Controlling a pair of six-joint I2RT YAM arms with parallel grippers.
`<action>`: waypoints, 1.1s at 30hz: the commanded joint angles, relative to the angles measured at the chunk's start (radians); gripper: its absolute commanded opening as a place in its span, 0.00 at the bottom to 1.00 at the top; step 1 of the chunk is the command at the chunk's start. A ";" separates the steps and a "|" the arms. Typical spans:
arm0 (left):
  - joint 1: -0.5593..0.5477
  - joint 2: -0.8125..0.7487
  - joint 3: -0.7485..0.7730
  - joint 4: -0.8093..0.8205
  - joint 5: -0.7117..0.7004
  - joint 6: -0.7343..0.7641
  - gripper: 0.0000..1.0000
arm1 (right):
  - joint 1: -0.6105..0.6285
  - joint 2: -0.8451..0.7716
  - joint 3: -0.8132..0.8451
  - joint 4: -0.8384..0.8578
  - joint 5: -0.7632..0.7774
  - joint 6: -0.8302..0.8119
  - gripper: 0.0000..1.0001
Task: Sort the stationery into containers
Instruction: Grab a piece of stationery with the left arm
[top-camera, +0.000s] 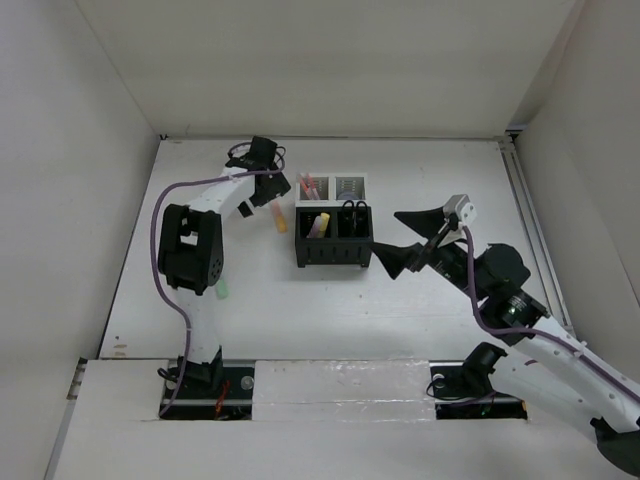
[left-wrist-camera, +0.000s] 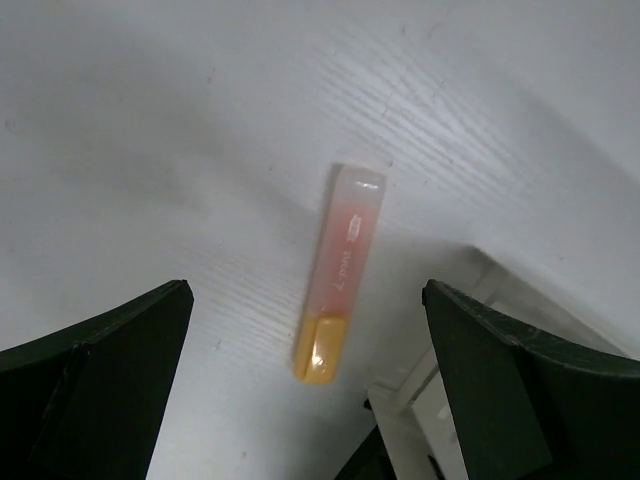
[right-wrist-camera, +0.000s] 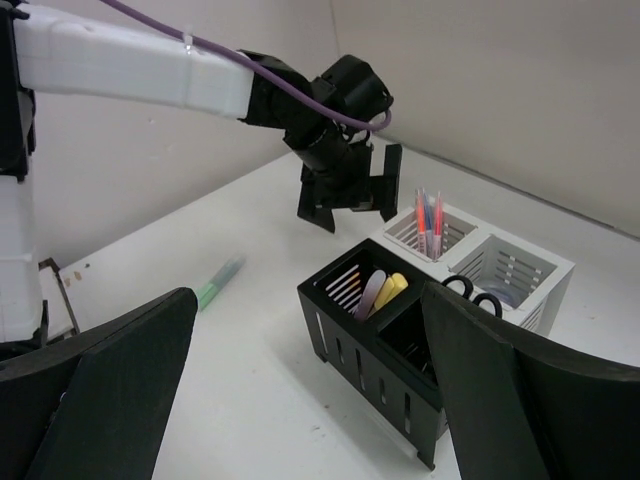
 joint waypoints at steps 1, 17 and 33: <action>0.001 -0.053 0.087 -0.061 0.026 0.025 1.00 | -0.005 -0.023 0.008 0.034 -0.011 0.000 1.00; 0.001 0.145 0.164 -0.157 0.038 0.036 0.98 | -0.005 -0.051 0.008 0.025 -0.011 0.000 1.00; 0.001 0.243 0.153 -0.201 -0.057 -0.007 0.68 | -0.005 -0.060 -0.002 0.025 -0.011 0.000 1.00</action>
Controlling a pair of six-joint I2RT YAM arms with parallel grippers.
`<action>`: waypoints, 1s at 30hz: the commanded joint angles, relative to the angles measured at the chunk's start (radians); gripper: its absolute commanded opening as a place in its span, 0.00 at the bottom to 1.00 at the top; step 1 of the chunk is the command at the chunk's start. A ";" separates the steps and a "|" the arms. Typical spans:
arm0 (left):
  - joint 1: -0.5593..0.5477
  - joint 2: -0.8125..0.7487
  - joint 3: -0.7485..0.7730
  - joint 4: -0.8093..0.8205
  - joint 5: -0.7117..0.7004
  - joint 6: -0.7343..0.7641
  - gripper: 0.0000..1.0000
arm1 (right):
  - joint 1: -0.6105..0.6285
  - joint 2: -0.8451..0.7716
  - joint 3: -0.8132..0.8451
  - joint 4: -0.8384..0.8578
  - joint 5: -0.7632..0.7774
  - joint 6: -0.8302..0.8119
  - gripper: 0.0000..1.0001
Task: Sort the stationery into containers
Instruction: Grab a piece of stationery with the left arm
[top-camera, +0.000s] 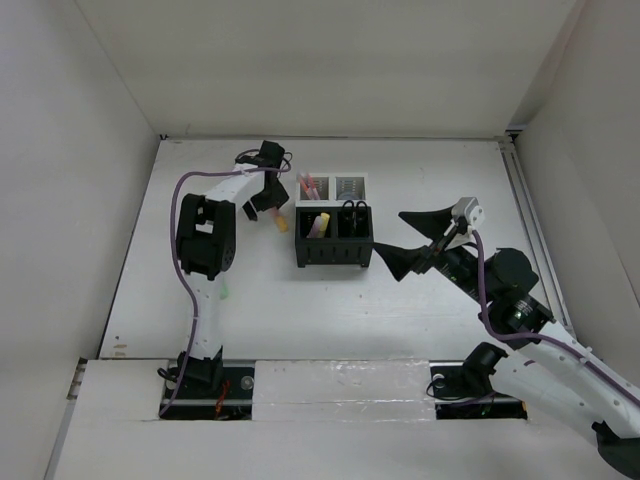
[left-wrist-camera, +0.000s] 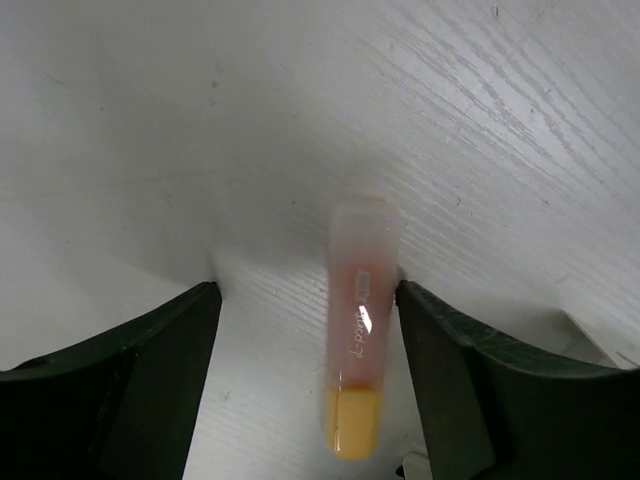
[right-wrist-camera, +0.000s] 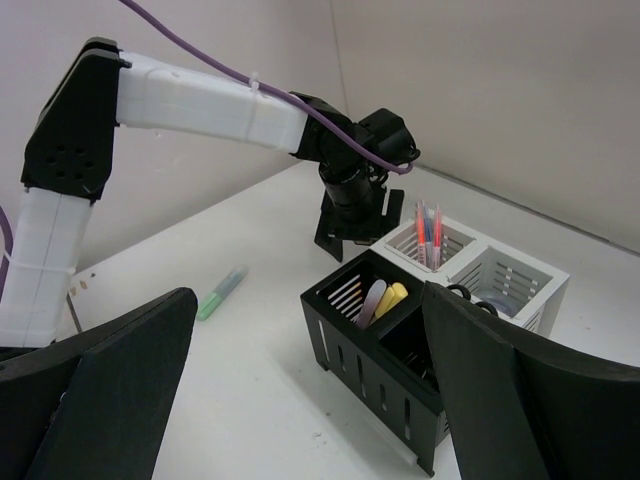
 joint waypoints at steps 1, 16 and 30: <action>0.001 0.039 0.000 -0.053 -0.029 -0.015 0.66 | -0.005 -0.011 0.000 0.033 -0.011 0.000 1.00; 0.055 -0.109 -0.169 0.050 -0.041 -0.058 0.00 | -0.005 -0.021 0.000 0.033 -0.011 0.000 1.00; -0.120 -0.934 -0.527 0.530 -0.276 0.078 0.00 | -0.005 -0.002 0.000 0.033 -0.002 0.000 1.00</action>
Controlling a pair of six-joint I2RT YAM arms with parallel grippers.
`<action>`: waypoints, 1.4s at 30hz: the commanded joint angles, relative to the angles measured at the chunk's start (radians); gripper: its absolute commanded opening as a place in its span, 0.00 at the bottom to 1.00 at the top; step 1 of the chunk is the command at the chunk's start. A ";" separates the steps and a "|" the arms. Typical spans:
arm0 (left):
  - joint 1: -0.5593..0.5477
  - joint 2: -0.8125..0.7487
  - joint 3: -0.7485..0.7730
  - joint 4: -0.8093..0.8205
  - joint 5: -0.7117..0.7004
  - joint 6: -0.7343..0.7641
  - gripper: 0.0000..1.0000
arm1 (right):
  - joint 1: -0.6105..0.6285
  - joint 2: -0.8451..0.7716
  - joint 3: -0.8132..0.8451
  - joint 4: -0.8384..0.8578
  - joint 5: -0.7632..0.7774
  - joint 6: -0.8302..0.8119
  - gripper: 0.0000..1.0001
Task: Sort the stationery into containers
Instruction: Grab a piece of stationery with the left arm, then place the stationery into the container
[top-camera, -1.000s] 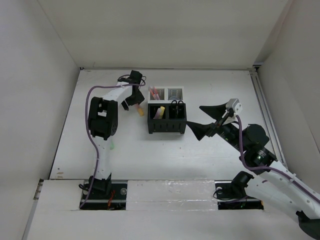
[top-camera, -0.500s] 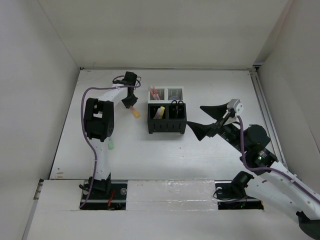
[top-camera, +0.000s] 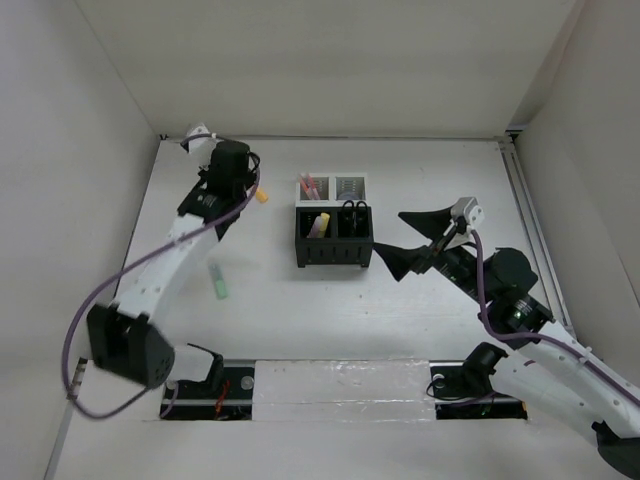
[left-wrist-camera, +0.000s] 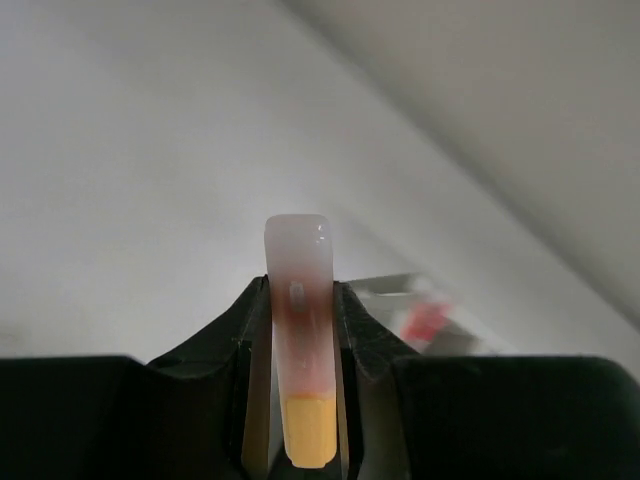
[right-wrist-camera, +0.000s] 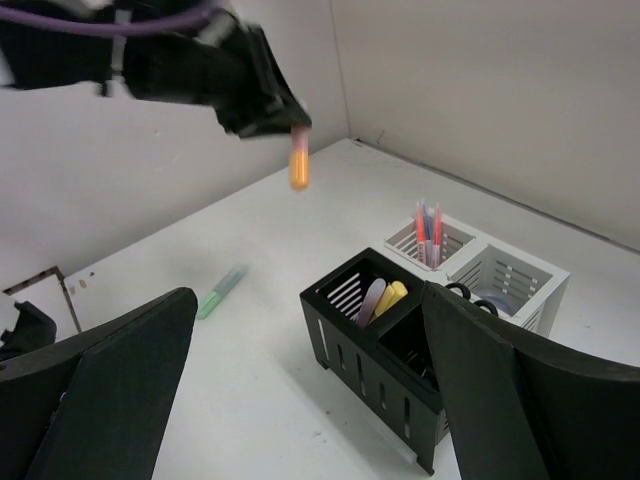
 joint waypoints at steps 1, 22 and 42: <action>-0.093 -0.201 -0.181 0.351 -0.002 0.178 0.00 | -0.015 -0.003 0.000 0.035 0.006 0.000 1.00; -0.462 -0.120 -0.375 1.045 0.097 0.743 0.00 | -0.015 0.017 0.000 0.035 0.036 0.000 1.00; -0.463 -0.035 -0.469 1.112 -0.012 0.789 0.00 | -0.015 0.031 0.000 0.035 0.017 0.000 1.00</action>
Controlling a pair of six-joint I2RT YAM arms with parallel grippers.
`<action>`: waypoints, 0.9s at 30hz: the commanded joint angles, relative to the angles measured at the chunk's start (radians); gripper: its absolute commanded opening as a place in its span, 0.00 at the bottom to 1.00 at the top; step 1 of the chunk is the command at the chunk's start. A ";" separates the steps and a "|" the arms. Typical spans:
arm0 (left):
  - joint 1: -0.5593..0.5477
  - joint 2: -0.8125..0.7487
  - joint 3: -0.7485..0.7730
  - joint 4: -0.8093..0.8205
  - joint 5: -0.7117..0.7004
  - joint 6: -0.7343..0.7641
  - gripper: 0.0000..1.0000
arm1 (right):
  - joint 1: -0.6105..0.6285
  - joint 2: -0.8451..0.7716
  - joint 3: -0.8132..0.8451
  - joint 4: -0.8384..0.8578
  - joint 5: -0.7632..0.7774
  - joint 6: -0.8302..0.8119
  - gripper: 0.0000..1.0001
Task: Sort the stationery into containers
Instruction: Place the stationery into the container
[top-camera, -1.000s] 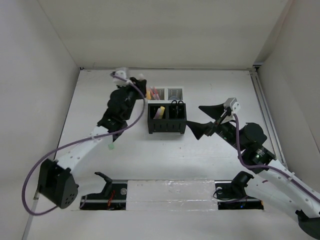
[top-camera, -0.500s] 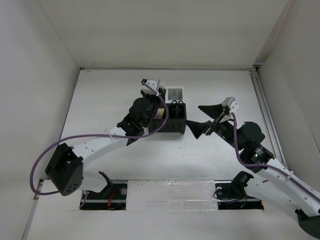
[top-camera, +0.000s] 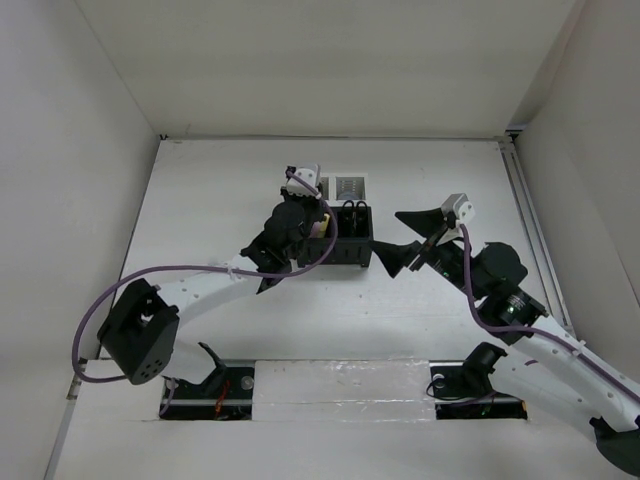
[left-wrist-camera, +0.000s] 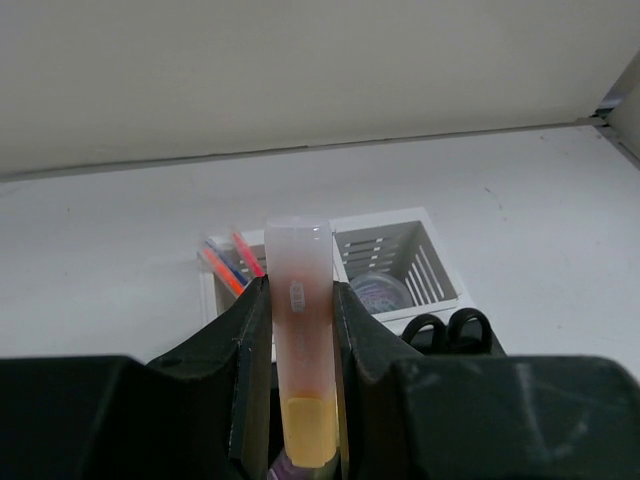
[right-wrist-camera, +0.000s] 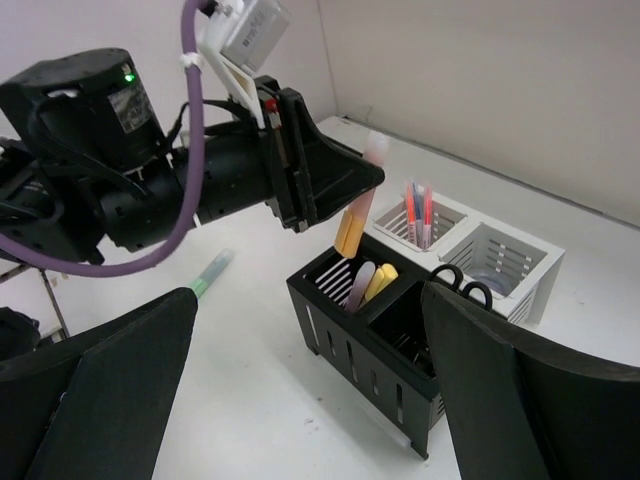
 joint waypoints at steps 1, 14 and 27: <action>-0.002 0.017 -0.011 0.073 -0.029 0.025 0.00 | -0.007 -0.021 0.000 0.039 -0.005 0.000 1.00; 0.008 0.063 -0.039 0.073 -0.043 -0.006 0.20 | -0.007 -0.021 -0.009 0.039 -0.005 -0.009 1.00; -0.002 -0.097 -0.118 0.096 -0.061 -0.035 0.67 | -0.007 -0.002 -0.009 0.058 -0.014 -0.009 1.00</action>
